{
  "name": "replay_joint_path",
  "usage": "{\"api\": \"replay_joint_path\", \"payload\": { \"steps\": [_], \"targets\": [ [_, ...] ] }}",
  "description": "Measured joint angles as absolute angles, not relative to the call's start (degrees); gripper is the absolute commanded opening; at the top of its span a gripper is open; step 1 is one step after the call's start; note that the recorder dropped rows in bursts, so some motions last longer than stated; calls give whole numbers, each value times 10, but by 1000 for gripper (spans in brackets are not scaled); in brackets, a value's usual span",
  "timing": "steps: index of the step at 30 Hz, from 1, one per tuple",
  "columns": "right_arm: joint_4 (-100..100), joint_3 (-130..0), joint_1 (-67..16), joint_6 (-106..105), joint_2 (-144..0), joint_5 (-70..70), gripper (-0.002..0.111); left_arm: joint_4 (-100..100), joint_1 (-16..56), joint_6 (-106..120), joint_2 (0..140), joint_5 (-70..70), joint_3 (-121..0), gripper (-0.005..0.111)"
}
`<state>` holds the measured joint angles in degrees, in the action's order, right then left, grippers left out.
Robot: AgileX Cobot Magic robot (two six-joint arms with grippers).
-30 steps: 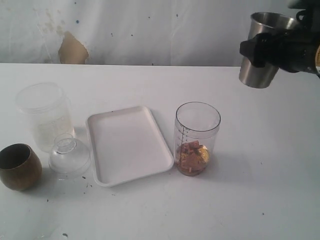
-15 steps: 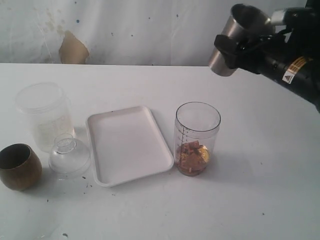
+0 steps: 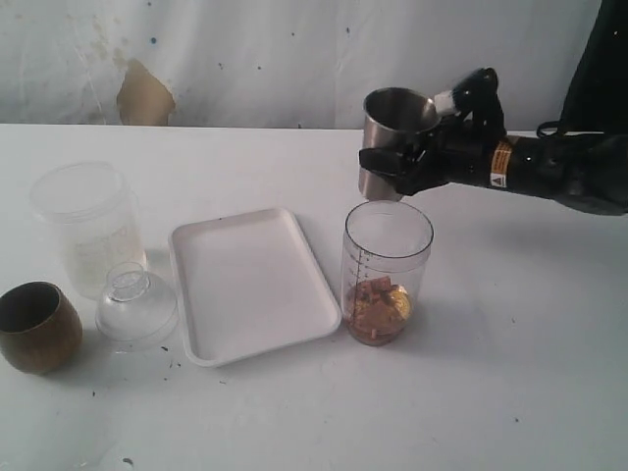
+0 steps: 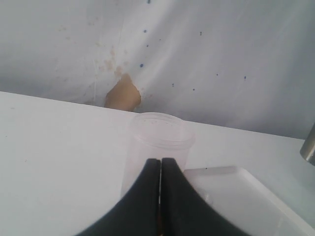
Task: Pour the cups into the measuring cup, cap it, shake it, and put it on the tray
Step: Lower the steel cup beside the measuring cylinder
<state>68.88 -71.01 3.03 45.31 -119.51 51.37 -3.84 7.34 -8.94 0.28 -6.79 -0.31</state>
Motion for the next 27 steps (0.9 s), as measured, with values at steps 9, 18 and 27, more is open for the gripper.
{"api": "replay_joint_path", "payload": {
  "steps": [9, 18, 27],
  "targets": [
    [737, -772, 4, 478, -1272, 519, 0, -38, 73, -89, 3, -64, -3, 1],
    [735, -789, -12, 479, -1320, 521, 0, -38, 73, -90, 3, -64, -3, 1],
    [725, -792, -13, 483, -1323, 521, 16, -38, 73, -90, 3, -64, -3, 1]
  ]
}}
